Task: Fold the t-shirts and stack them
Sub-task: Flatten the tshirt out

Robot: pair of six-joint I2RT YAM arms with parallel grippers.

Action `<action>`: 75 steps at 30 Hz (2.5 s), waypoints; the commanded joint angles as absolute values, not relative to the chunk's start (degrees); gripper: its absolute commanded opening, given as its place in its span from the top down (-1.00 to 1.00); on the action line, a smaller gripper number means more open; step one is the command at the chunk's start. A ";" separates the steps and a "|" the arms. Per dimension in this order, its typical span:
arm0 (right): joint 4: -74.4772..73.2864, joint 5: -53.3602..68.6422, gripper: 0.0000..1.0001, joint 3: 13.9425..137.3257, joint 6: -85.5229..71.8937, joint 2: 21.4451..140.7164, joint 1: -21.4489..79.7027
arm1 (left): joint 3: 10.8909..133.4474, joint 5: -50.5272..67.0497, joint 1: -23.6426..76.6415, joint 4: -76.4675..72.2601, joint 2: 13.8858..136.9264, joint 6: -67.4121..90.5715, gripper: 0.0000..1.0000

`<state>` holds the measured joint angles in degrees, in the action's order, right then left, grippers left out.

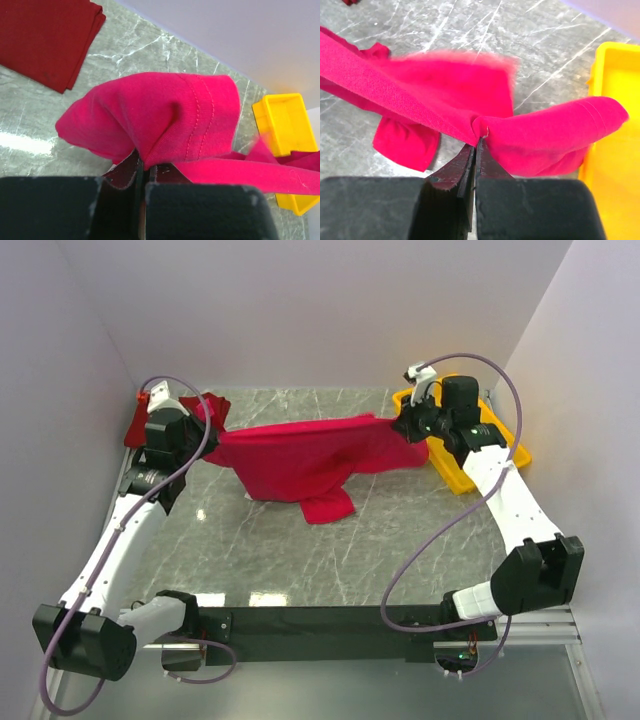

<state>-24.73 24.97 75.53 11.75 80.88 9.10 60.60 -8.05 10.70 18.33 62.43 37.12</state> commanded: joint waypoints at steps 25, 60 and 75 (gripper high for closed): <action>-23.66 47.47 1.00 73.48 16.82 58.36 1.93 | 66.70 -12.92 9.67 18.01 44.29 37.26 0.99; -6.94 -4.65 1.00 84.37 1.94 106.16 8.52 | 86.83 -12.03 9.93 10.11 108.62 38.58 0.99; -16.23 11.73 -0.39 86.84 19.82 99.77 8.70 | 112.60 -6.25 9.14 23.29 116.05 29.54 -0.47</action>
<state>-12.23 1.93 86.26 8.84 107.31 9.04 110.65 -6.81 9.87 20.95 122.43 33.76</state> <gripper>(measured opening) 0.685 0.702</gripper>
